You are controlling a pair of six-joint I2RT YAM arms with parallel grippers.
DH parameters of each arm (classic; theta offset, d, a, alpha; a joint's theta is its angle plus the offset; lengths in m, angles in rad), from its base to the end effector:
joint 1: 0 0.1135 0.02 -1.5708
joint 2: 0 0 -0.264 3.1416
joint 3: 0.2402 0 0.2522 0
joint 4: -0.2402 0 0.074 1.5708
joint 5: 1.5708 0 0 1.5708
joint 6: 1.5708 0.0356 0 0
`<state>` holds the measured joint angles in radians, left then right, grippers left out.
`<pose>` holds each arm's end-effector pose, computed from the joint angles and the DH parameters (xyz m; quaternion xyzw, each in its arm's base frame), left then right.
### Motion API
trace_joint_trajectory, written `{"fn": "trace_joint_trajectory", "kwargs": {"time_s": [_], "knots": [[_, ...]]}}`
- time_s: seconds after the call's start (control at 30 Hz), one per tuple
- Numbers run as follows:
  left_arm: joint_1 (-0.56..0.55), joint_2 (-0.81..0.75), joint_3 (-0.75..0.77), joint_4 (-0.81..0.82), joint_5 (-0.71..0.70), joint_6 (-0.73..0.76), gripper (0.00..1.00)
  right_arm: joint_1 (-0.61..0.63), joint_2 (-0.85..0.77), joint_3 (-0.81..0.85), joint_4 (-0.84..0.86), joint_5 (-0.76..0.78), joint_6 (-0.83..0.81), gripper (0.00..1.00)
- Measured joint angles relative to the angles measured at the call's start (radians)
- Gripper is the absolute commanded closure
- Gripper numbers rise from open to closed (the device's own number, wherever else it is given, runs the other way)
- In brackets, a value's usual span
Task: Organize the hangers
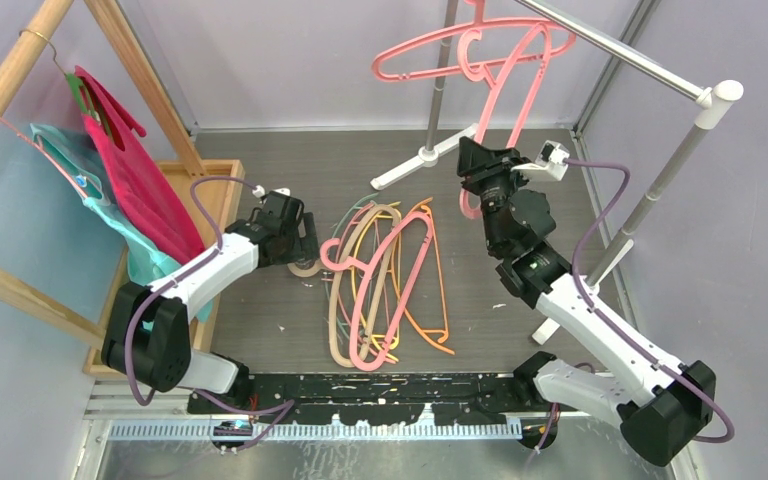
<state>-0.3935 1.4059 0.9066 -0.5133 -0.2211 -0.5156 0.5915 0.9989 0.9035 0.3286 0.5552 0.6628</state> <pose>0.2598 -0.0994 0.2171 -0.0886 0.9518 -0.0249 0.2926 0.1998 0.1116 0.3960 0.2361 0.5883 0.3052 0.7107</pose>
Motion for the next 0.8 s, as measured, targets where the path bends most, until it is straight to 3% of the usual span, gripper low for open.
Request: {"fn": "trace_joint_trajectory", "kwargs": {"time_s": [0.33,0.8], "knots": [[0.000,0.014,0.017,-0.001,0.000,0.001,0.02,-0.024,0.147,0.009,0.308,0.034,-0.021,0.97],[0.000,0.048,0.053,-0.003,-0.002,0.008,0.02,-0.143,0.425,0.211,0.489,0.024,0.022,0.96]]}}
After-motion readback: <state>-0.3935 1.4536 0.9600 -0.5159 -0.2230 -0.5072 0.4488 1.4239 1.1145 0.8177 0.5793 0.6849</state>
